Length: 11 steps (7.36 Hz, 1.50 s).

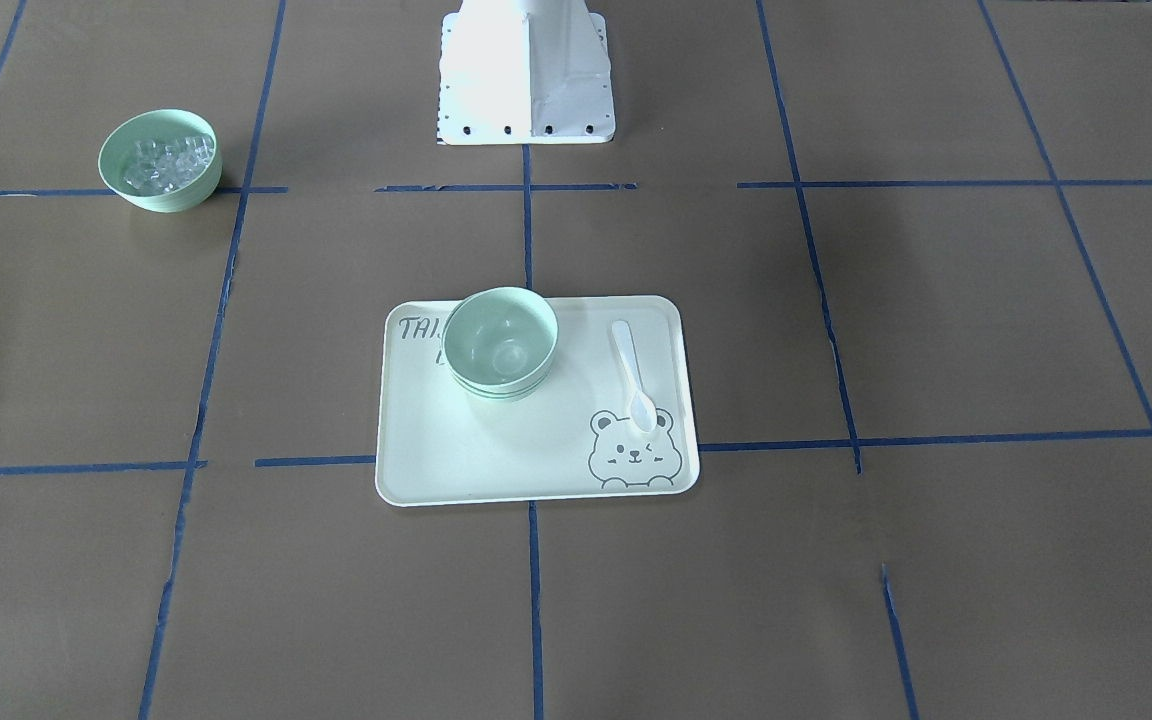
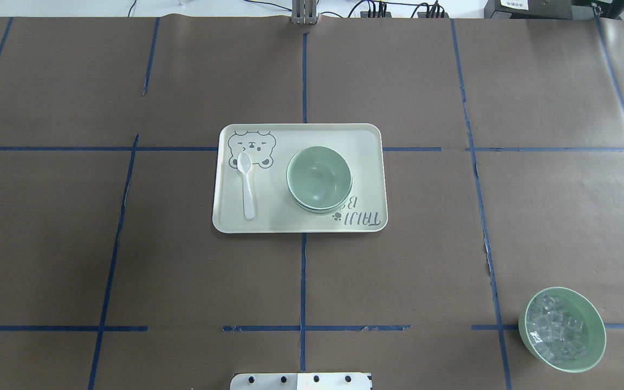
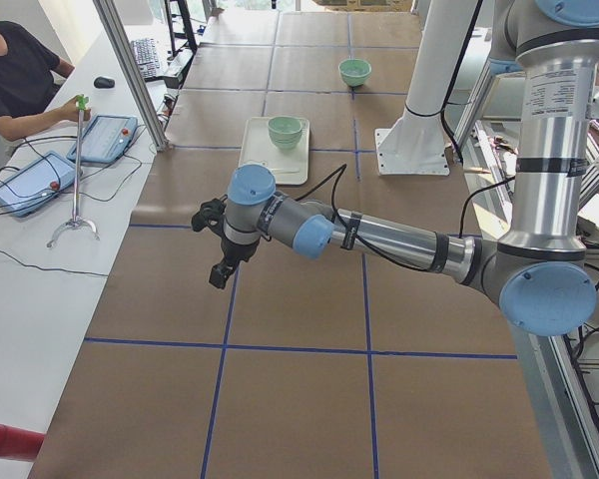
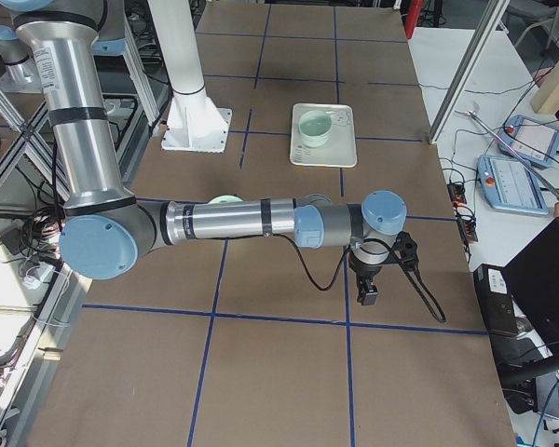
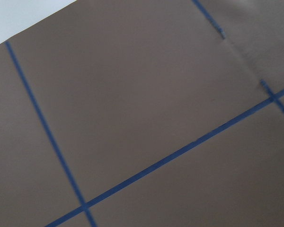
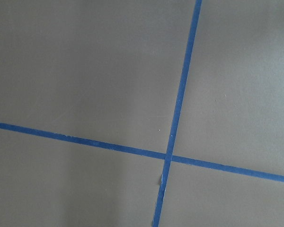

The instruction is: Stack green bowls together

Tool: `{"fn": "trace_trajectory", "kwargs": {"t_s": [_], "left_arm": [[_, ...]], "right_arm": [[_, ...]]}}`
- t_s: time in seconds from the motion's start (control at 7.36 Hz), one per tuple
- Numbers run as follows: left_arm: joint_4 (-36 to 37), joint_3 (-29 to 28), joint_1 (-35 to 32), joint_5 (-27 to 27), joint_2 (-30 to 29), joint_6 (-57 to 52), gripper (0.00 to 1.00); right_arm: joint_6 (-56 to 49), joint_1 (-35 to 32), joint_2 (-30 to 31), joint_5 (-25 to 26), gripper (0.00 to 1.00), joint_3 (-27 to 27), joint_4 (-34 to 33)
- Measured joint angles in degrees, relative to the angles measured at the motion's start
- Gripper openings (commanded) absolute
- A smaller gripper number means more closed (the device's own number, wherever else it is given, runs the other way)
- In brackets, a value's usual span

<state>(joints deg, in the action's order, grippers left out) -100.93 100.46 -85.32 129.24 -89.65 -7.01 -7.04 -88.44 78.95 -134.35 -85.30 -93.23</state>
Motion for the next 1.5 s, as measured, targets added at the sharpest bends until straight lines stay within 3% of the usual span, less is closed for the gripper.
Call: {"fn": "trace_trajectory", "kwargs": {"t_s": [0.27, 0.54, 1.5], "left_arm": [[5.8, -0.4, -1.2, 4.9, 1.9, -0.7, 1.00], [6.7, -1.0, -1.3, 7.5, 4.3, -0.6, 1.00], [6.1, -1.1, -1.3, 7.5, 4.2, -0.9, 1.00]], "right_arm": [[-1.5, 0.9, -0.7, 0.4, 1.00, -0.1, -2.2], [-1.7, 1.3, -1.1, 0.6, 1.00, -0.1, -2.8], [-0.9, 1.4, -1.1, -1.6, 1.00, -0.5, -4.4]]}}
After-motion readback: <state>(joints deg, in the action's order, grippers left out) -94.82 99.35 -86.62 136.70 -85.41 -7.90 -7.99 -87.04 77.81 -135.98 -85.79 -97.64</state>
